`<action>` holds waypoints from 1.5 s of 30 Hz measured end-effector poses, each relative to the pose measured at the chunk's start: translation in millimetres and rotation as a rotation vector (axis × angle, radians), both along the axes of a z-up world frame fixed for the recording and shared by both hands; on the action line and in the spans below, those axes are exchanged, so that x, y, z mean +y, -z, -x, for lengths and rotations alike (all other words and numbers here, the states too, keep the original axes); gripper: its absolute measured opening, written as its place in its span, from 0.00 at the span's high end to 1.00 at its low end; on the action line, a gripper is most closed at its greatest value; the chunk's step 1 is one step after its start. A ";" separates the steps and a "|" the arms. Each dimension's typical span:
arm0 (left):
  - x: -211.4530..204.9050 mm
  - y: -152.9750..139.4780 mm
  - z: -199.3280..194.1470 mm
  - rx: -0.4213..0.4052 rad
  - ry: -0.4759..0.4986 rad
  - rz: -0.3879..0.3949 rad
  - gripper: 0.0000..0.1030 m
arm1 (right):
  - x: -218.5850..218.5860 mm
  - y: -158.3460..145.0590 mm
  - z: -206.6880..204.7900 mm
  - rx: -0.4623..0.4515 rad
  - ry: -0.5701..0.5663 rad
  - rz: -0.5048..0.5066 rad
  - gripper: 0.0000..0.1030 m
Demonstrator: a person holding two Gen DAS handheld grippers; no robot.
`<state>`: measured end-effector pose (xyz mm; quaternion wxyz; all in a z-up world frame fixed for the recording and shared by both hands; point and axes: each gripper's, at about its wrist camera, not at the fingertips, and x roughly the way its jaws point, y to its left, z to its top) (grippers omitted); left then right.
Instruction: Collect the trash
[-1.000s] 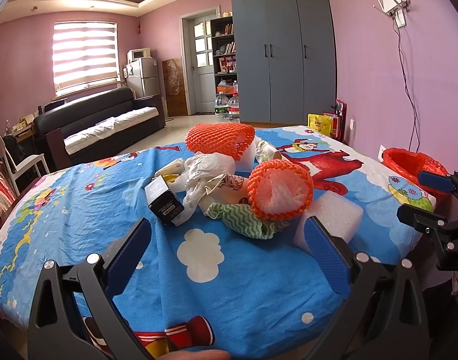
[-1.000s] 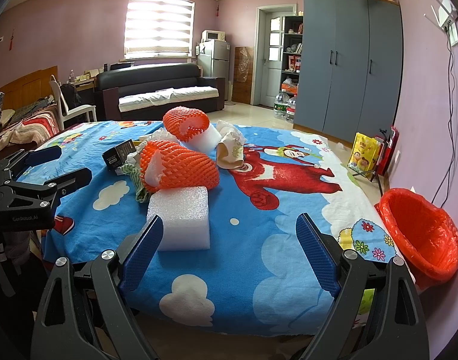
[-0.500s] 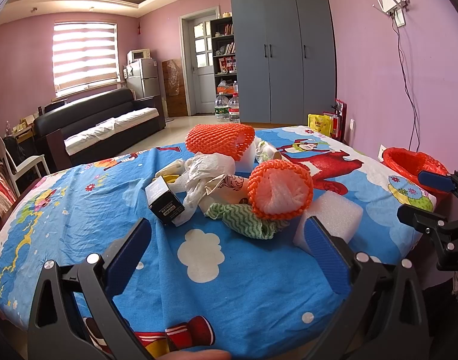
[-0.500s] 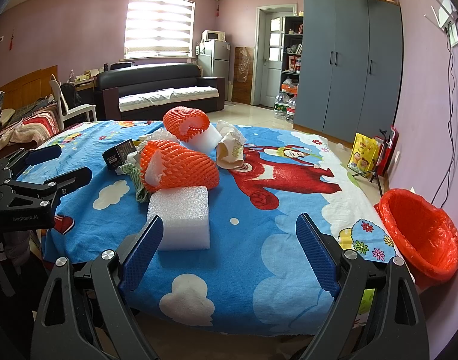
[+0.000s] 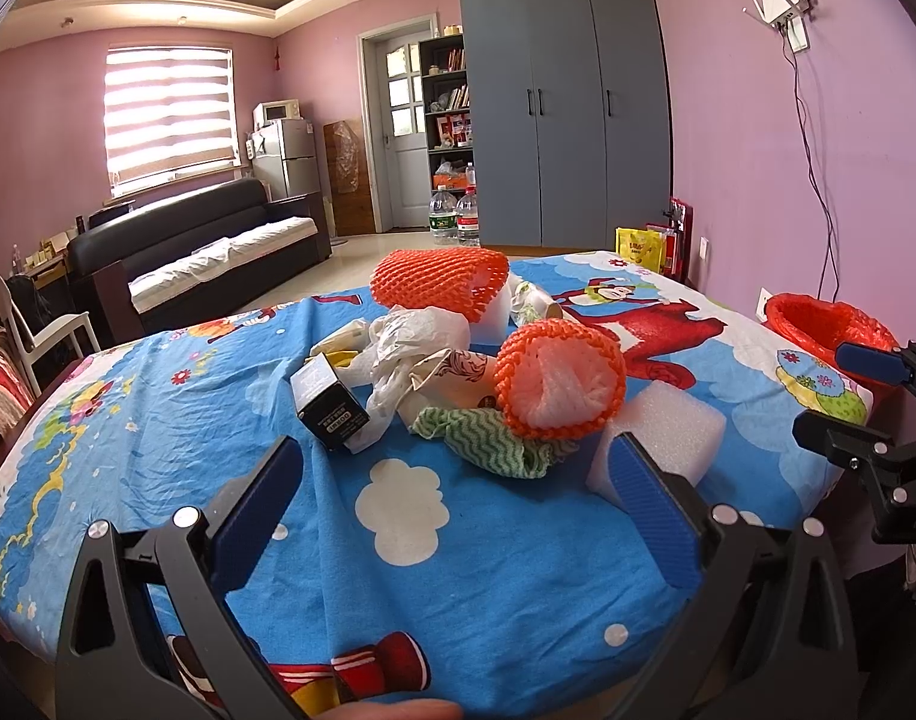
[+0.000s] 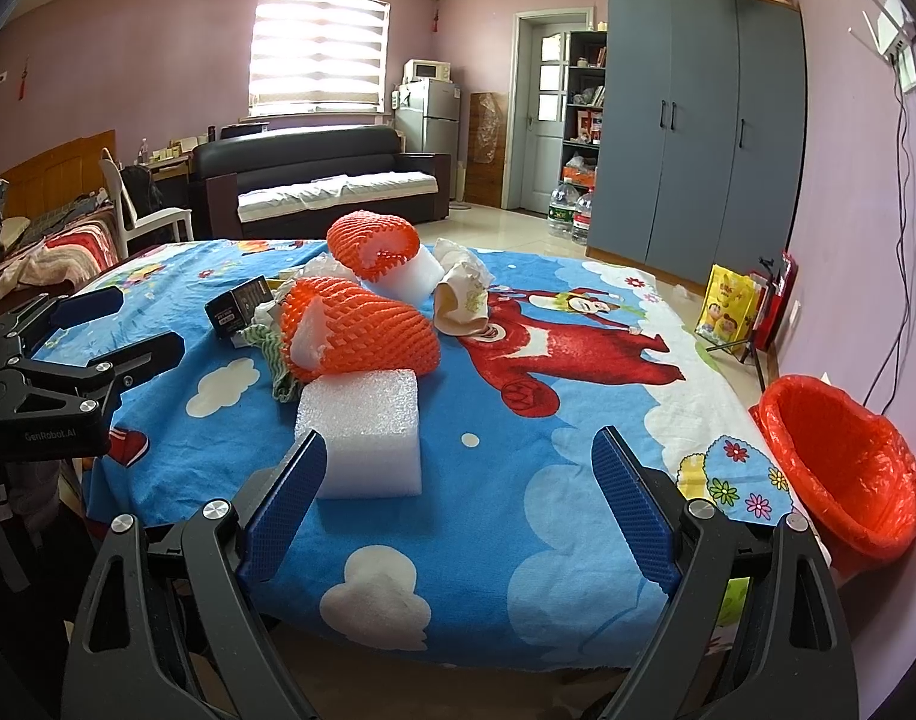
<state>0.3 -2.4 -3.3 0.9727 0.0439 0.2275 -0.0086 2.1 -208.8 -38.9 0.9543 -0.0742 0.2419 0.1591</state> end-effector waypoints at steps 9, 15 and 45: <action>-0.5 3.5 -0.5 0.000 0.003 -0.005 0.04 | 0.1 0.0 -0.1 0.000 0.000 -0.002 0.18; 0.2 3.3 -0.8 0.000 0.002 -0.007 0.04 | -0.1 2.6 -0.5 0.008 -0.002 -0.003 0.18; 46.0 8.1 -12.2 0.077 -0.064 -0.014 0.05 | 55.7 44.7 -63.3 0.200 -0.150 0.085 0.40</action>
